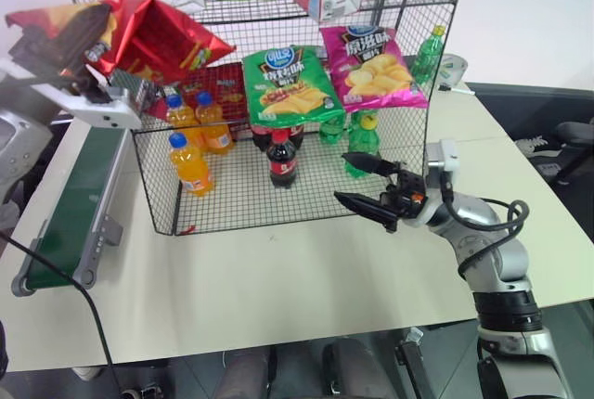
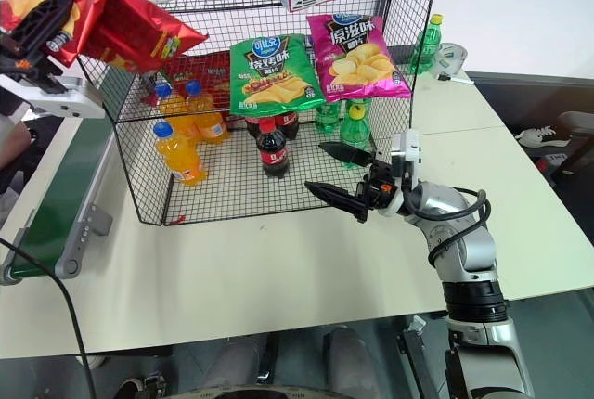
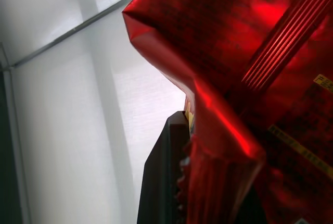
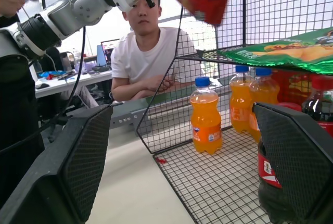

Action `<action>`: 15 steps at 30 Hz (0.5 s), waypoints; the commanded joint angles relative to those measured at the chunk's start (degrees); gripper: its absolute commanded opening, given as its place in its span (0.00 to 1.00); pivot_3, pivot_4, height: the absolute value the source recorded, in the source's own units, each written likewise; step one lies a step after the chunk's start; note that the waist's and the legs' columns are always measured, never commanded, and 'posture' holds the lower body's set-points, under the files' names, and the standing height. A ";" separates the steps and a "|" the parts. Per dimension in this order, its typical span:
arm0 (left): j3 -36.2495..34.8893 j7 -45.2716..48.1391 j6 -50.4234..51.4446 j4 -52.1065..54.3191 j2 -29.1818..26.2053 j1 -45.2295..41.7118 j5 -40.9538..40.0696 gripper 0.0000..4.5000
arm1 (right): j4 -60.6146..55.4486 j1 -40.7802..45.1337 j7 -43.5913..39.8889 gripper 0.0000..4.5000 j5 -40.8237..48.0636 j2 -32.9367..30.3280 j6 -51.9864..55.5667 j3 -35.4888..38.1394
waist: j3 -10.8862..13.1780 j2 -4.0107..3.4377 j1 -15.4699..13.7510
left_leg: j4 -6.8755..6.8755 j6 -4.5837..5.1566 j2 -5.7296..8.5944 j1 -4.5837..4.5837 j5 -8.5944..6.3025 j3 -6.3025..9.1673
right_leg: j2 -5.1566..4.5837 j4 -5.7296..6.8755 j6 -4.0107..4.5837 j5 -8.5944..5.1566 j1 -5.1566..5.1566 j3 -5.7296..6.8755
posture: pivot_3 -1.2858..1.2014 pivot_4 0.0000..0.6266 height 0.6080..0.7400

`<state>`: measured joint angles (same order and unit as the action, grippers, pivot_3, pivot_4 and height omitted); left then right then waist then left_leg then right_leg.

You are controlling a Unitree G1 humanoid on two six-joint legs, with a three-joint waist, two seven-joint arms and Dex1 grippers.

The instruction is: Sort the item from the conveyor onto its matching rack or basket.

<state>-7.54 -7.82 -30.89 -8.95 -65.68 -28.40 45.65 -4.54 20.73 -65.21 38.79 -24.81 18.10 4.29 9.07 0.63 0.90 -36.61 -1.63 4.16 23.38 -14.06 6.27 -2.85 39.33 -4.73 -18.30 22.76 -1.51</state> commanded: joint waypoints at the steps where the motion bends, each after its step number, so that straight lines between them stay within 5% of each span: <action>1: 1.60 -1.51 0.43 1.78 2.65 7.00 1.58 0.01 | -1.40 0.34 -0.37 1.00 0.19 -0.72 -1.03 0.84 | 0.00 0.00 -0.03 | 0.00 0.00 0.00 0.00 0.00 0.00 | 0.00 0.02 0.00 0.00 0.00 0.00 | 0.52 0.24 1.00; 15: 4.18 -1.27 1.32 6.33 8.23 14.72 -0.94 0.01 | -0.30 0.88 -1.37 1.00 -0.33 -1.88 -1.36 1.26 | 0.00 0.02 -0.27 | -0.08 0.00 0.00 0.01 0.00 0.03 | -0.03 0.02 0.00 0.00 -0.02 0.02 | 0.52 0.24 1.00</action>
<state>-3.18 -10.42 -30.15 -6.44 -58.64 -13.60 46.95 -4.25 20.67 -66.17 38.41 -26.15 18.07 4.77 9.07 0.65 0.63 -36.69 -1.62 4.16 23.39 -14.06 6.29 -2.89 39.35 -4.73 -18.30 22.72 -1.49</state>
